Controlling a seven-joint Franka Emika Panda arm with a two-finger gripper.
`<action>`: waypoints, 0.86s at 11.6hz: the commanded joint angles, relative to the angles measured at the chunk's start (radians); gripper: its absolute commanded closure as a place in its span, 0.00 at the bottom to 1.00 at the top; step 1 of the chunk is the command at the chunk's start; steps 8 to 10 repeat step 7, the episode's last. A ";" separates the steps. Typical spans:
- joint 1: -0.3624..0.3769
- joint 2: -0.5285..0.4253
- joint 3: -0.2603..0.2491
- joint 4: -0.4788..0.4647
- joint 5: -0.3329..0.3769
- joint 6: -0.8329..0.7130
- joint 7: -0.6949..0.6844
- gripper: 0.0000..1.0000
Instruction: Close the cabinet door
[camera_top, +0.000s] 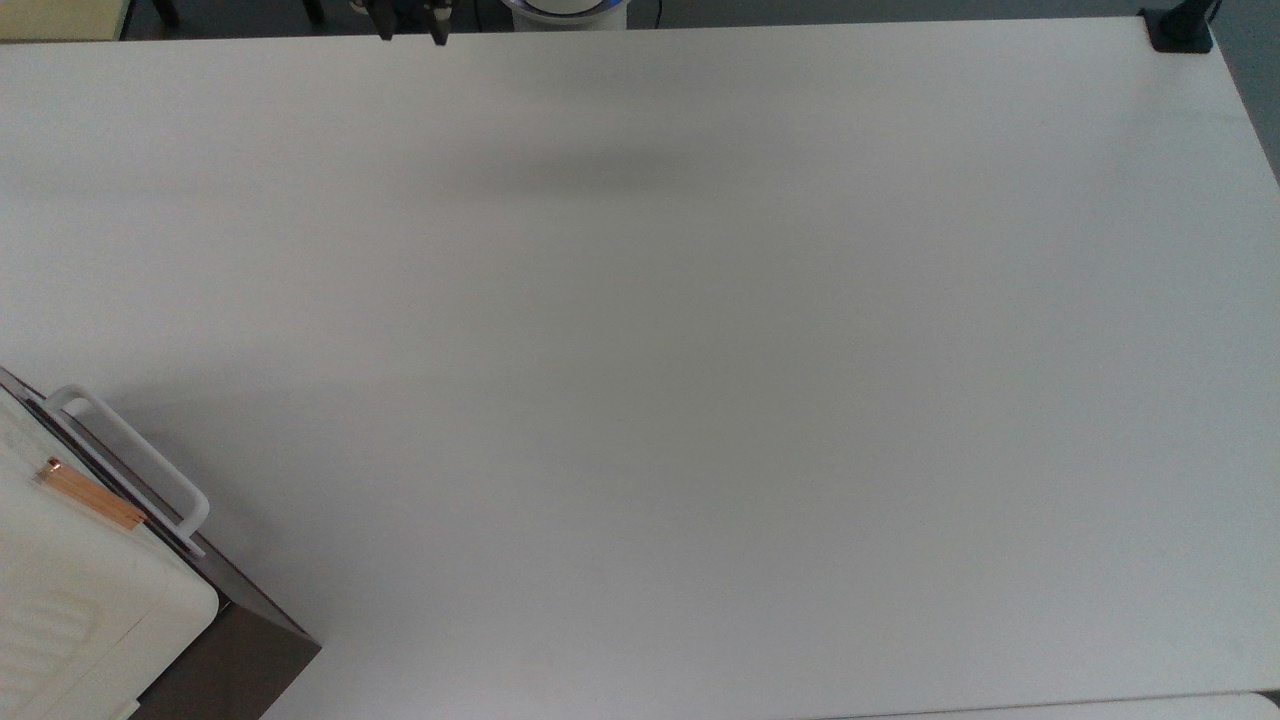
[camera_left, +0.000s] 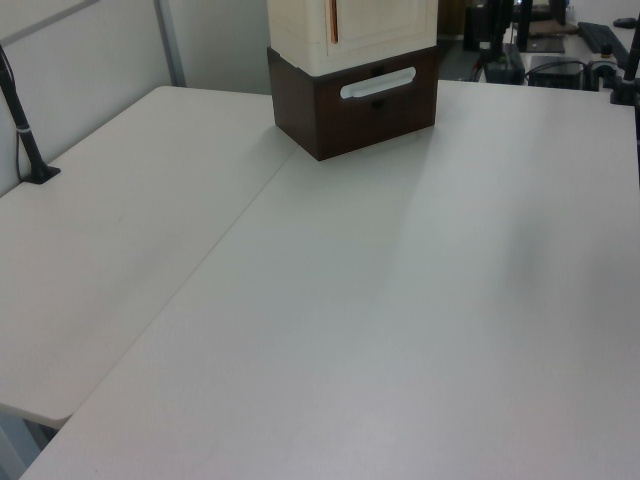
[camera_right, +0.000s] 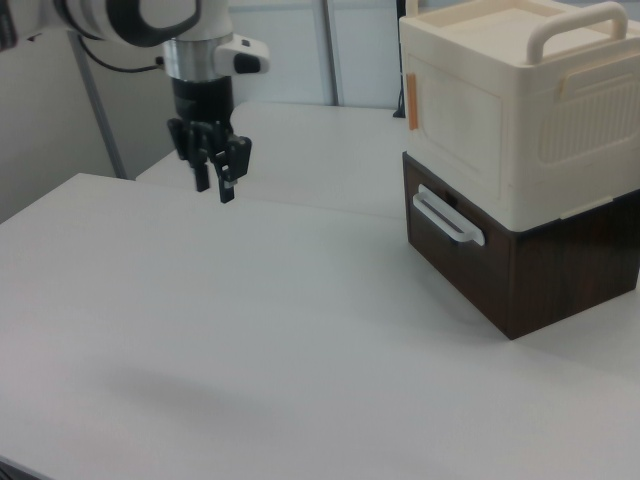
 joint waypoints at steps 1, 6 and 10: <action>0.008 -0.136 0.001 -0.156 -0.006 0.031 -0.099 0.00; 0.007 -0.132 0.001 -0.148 -0.026 0.025 -0.124 0.00; 0.005 -0.132 0.001 -0.146 -0.026 0.024 -0.124 0.00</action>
